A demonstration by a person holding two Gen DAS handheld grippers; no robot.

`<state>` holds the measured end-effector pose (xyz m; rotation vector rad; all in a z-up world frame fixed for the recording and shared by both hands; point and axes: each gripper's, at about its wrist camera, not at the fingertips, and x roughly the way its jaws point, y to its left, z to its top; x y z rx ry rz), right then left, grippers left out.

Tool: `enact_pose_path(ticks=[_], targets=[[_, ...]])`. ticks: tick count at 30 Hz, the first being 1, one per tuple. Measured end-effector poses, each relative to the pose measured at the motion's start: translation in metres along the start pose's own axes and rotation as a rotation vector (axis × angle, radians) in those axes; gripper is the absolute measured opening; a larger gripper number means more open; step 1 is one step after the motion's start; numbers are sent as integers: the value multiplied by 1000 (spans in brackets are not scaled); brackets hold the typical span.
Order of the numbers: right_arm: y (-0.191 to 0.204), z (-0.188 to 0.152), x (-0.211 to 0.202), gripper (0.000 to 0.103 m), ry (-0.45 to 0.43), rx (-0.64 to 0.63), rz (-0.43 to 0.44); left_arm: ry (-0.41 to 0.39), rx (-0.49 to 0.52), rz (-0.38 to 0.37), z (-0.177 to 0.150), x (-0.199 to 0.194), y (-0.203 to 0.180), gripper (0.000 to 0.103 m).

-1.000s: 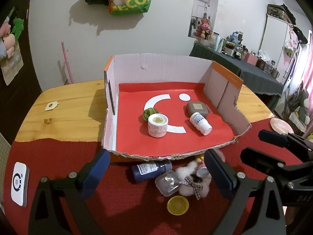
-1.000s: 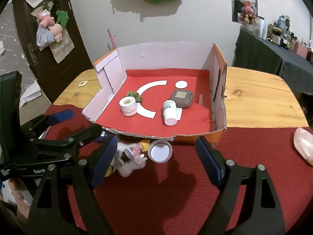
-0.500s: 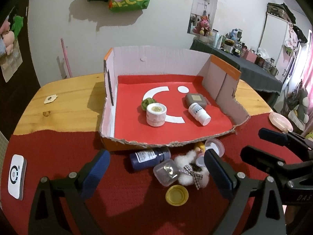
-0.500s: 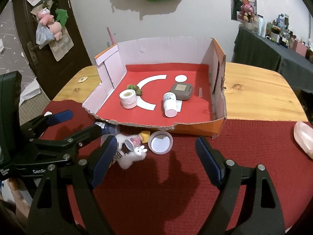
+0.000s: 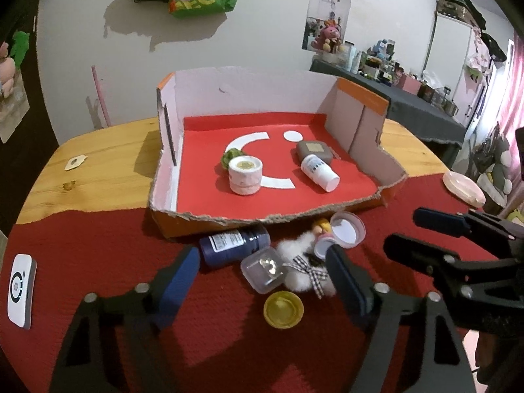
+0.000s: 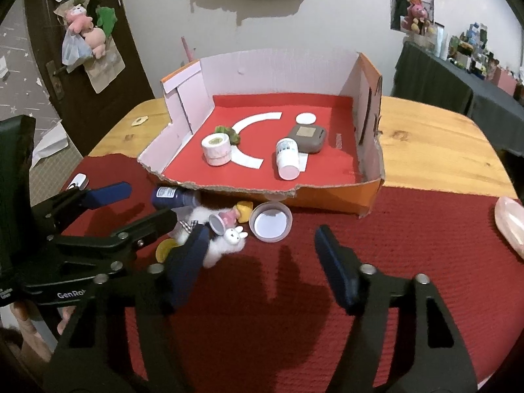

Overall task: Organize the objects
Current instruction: 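Grasp the yellow lid with the left gripper while the right gripper grasps the clear round lid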

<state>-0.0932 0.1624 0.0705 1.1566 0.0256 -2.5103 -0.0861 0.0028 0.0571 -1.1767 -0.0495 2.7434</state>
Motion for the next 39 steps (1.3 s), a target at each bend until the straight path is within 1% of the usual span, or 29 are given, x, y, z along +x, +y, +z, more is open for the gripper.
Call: enact_pose_path(ticks=[2,4,6,11,21,24,26,35,39], targets=[[-1,-2,3,54,9,1,0,8,6,-9,-3,1,-2,72],[-2,-4,6,51,19,3,-1,16,7,-18,-5,2,-3,67],[-3,-5,10,48,29,3,-4,22,7,-26,-7,3,-2,65],[-6,-5,20,48,48,7,-10,41,6,-39,-15,6,-2,61],[-12,-3,44,48,93,10,-21,84,4,-58,-31,14,-1,60],[-11,-2,48,48,101,4,-20,99,0,-63,-34,18,0,53],[-10,-2,51,48,106,0,-20,109,-5,-69,-36,21,1,53],[-10,2,64,48,125,-7,-21,102,7,-70,-37,24,-1,53],[-10,4,68,48,130,-9,-26,92,25,-49,-37,23,-3,52]])
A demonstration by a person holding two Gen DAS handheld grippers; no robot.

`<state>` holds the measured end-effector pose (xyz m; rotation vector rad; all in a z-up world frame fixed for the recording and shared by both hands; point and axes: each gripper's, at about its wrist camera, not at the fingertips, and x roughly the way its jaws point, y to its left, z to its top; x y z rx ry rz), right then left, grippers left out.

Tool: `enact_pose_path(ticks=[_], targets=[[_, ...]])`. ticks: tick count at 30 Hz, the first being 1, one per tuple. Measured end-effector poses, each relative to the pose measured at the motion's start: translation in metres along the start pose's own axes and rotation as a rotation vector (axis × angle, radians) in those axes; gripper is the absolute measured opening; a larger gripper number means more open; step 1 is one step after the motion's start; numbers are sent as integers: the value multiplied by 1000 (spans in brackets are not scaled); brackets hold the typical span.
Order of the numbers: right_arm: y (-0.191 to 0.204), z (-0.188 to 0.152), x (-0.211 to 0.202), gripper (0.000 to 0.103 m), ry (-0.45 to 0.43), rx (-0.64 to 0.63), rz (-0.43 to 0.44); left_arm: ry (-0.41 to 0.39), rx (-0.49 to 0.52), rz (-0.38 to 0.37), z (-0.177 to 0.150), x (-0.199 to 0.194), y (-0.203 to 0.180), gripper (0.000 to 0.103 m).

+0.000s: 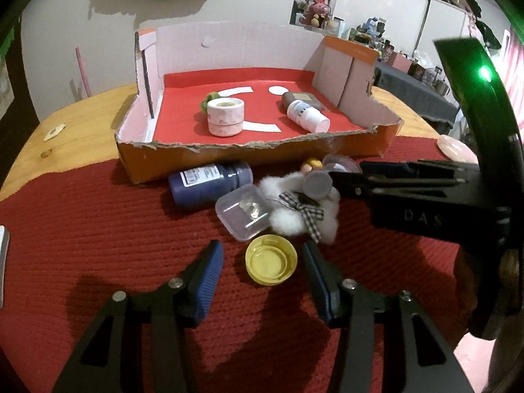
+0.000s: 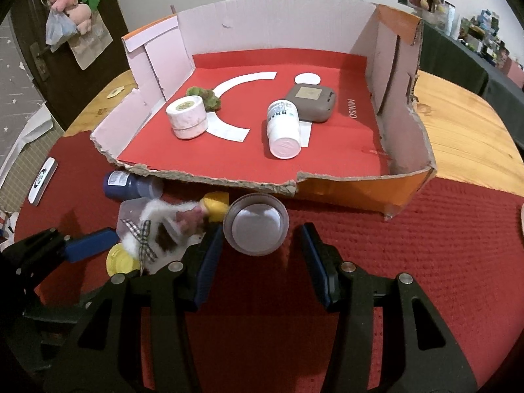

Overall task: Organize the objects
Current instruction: 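Grasp the yellow lid with the left gripper while the right gripper grasps the clear round lid, then carry the yellow lid and clear round lid into the box with both grippers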

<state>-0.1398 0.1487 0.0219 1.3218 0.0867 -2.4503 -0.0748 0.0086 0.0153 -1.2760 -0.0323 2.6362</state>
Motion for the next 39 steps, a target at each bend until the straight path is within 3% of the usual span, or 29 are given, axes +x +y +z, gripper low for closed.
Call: enact_pose_path(ticks=[5,9,39], targets=[[1,1,2,48,-7,-9,-12,-17,19,48,-1,1,-4,45],[2,-1,0,40,-13,-20,-23,-21,-8,44,-2,1,2,31],[12,-31,-45,40,-36,2,71,-37,-49,10,3,-11,1,31]])
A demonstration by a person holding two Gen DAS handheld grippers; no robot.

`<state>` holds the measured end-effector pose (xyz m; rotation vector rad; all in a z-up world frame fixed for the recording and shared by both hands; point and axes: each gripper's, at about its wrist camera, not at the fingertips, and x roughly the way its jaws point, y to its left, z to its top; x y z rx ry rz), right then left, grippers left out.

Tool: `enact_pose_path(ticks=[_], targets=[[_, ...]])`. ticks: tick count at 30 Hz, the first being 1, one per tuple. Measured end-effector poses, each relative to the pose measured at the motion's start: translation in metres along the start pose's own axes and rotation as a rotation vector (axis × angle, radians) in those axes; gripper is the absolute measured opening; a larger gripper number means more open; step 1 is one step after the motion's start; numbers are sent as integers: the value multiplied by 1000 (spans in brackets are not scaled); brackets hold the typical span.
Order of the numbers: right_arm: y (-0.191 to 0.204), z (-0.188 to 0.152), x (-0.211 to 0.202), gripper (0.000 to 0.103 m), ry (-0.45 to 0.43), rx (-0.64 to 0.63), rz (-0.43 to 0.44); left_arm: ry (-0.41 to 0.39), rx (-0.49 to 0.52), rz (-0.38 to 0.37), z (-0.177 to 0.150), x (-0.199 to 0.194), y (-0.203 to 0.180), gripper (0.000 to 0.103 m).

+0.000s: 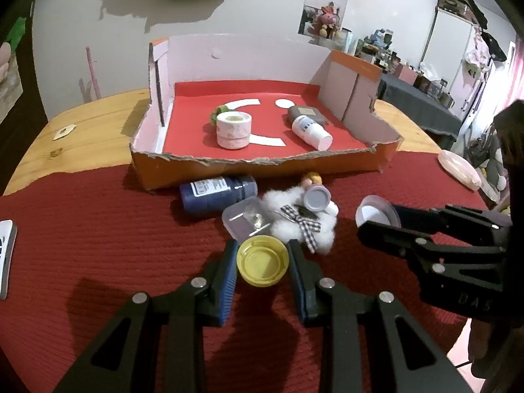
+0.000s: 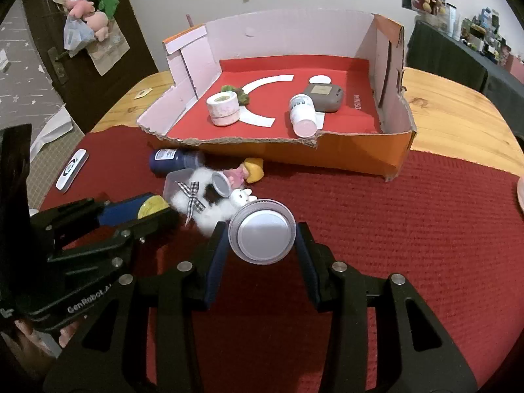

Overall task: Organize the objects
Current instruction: 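Carry the yellow lid and clear round lid into the box with both grippers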

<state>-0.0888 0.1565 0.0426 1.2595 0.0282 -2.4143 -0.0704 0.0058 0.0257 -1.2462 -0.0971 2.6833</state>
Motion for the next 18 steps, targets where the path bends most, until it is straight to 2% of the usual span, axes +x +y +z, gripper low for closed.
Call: enact_pose_path(ticks=[8,18], targets=[[2,4,-5,40,-16,-6,7,-11,-2,5,6,-2,3,31],[5,18,-16,40,-50,-22,13,-67,29,3,29,-15,-2,31]])
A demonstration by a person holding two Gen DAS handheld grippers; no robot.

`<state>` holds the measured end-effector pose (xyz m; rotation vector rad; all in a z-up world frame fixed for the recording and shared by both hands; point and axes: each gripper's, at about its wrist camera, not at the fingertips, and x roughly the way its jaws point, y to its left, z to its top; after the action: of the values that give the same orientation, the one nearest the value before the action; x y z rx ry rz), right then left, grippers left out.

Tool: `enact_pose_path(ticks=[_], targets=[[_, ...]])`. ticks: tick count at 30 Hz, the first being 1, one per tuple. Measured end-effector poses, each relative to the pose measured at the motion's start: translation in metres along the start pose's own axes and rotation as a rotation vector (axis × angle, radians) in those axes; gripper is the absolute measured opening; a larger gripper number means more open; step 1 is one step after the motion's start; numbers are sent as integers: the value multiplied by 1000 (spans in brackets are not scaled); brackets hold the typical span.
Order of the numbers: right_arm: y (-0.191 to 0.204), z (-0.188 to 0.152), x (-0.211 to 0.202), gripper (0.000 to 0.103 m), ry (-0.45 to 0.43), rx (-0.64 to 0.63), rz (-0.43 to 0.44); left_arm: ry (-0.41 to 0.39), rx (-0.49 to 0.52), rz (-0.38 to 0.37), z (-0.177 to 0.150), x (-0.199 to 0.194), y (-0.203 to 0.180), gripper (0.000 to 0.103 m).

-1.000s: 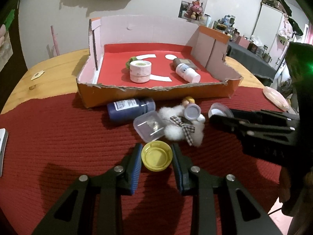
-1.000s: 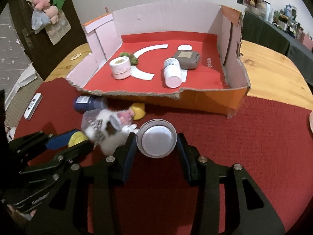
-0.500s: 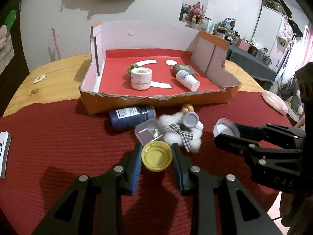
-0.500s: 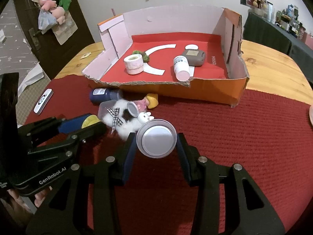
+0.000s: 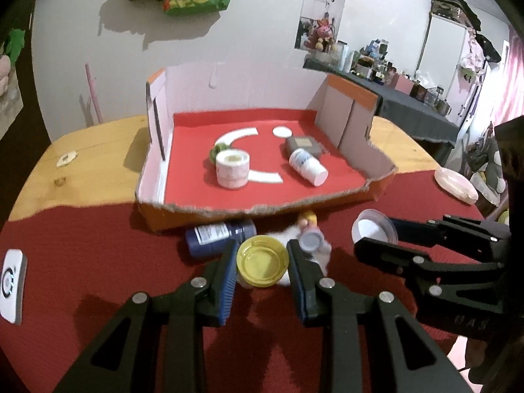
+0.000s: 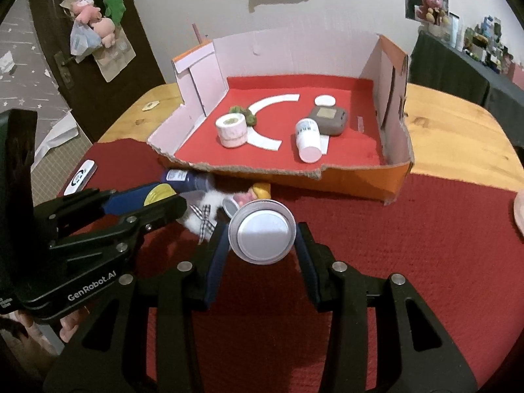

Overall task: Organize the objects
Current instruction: 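Carry the yellow lid and clear round lid into the box with both grippers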

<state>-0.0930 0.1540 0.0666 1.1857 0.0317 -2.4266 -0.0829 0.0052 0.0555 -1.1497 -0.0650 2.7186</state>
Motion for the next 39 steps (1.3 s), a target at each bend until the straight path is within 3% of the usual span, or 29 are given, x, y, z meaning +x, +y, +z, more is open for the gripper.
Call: enact_pose_path(ticks=[17,39], targets=[[-6,36,-5,40,-35,-15,24,-23,26,-26,50,4,6,31],[-24,66,34,40,43,16,70,71,44,-35,69,47,17,31]])
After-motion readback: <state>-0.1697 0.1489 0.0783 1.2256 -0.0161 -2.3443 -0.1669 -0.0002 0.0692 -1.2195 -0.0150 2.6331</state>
